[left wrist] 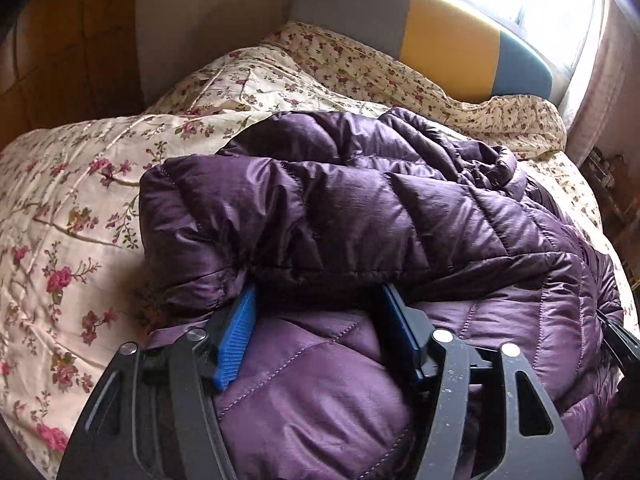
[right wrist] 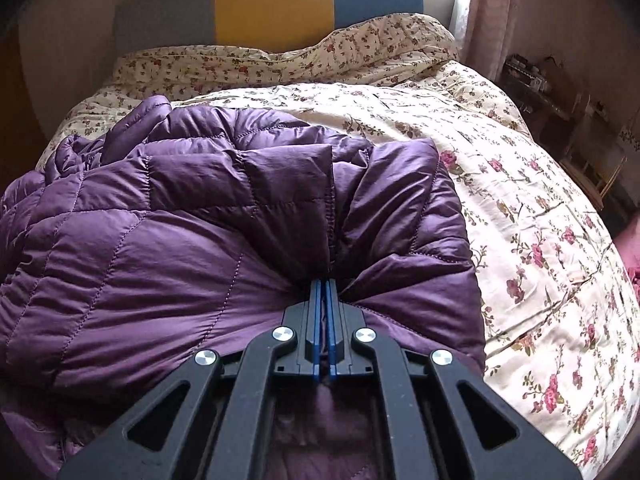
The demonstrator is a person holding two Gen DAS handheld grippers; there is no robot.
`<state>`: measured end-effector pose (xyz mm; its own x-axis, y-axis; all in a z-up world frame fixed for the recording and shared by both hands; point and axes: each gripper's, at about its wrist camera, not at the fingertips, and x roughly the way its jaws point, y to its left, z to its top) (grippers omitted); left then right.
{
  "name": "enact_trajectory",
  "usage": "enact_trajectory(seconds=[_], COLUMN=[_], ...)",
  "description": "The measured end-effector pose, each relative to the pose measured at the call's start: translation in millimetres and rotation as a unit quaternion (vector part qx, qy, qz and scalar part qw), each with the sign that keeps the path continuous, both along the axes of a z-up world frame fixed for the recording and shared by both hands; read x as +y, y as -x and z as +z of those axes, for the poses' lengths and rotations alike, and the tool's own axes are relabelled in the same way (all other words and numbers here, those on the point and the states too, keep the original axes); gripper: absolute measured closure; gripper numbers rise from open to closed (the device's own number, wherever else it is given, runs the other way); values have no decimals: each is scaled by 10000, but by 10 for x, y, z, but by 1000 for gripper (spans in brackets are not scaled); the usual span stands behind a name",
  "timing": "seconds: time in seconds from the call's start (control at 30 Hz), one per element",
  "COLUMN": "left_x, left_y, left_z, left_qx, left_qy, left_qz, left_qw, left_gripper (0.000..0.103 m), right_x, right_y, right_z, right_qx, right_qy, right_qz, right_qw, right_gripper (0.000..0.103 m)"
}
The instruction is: Fold large clothes
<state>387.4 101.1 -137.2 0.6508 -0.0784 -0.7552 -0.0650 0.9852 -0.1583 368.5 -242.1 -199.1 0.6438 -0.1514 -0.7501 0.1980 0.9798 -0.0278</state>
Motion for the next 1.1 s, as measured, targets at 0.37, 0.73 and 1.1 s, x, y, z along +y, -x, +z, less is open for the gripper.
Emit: enact_trajectory(seconds=[0.37, 0.73, 1.1], left_x=[-163, -447, -465], left_y=[171, -135, -209], left_z=[494, 346, -31], left_qx=[-546, -451, -305], left_qy=[100, -121, -253], left_qz=[-41, -405, -459], left_qw=[9984, 9981, 9982], left_gripper=[22, 22, 20], right_x=[272, 930, 861], right_y=[87, -398, -495], right_z=[551, 269, -66], right_qx=[-708, -477, -422], right_qy=[-157, 2, -288], right_qz=[449, 1206, 1284], right_qw=[9964, 9916, 9904], right_gripper=[43, 24, 20])
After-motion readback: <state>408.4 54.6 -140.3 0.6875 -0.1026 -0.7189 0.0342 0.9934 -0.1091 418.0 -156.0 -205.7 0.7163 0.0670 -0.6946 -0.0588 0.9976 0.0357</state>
